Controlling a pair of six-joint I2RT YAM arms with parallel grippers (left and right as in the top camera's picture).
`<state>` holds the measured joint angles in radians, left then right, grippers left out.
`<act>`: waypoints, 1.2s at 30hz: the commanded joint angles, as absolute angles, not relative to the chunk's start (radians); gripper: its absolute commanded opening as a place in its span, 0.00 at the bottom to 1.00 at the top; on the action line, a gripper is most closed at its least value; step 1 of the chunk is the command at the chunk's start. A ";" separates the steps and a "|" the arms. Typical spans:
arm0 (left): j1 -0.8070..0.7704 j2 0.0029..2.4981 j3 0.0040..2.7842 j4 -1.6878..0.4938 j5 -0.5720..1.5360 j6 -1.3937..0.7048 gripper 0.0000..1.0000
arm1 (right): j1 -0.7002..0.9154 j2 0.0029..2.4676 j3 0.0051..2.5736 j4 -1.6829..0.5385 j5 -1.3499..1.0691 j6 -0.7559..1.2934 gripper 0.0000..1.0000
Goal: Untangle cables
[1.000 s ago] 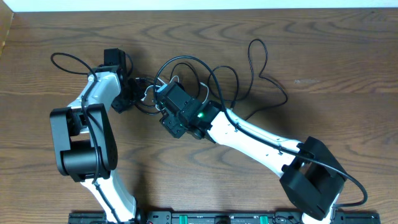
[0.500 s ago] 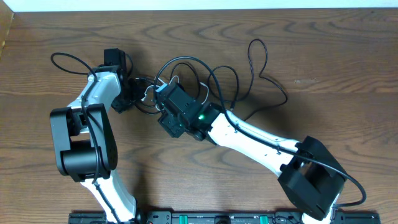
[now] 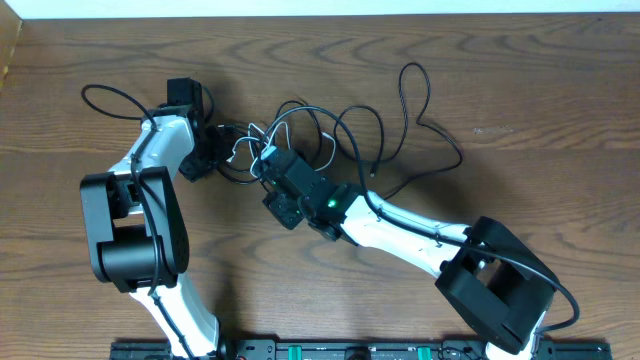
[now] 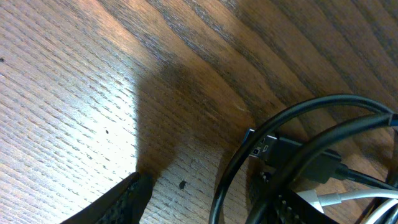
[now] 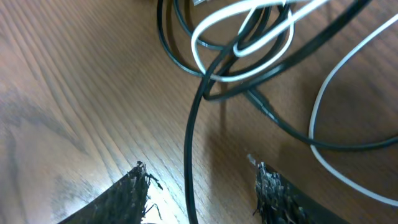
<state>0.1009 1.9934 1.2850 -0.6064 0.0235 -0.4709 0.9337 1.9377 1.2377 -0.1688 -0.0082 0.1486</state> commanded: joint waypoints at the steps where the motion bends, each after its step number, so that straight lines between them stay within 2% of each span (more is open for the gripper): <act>1: 0.106 2.032 1.253 -0.620 0.018 -0.470 0.57 | 0.945 1.950 1.203 -0.147 -0.010 0.148 0.52; 3: 0.106 2.032 1.253 -0.620 0.018 -0.470 0.57 | 0.947 1.950 1.194 -0.141 -0.010 0.148 0.50; 7: 0.106 2.032 1.253 -0.620 0.018 -0.470 0.57 | 0.950 1.950 1.190 -0.146 -0.010 0.148 0.32; 9: 0.106 2.032 1.253 -0.620 0.018 -0.470 0.57 | 0.950 1.950 1.191 -0.150 -0.010 0.148 0.17; 12: 0.106 2.032 1.253 -0.620 0.018 -0.469 0.57 | 0.950 1.950 1.191 -0.172 -0.010 0.148 0.01; 36: 0.106 2.032 1.253 -0.620 0.018 -0.469 0.57 | 0.948 1.665 1.191 -0.289 -0.002 0.071 0.01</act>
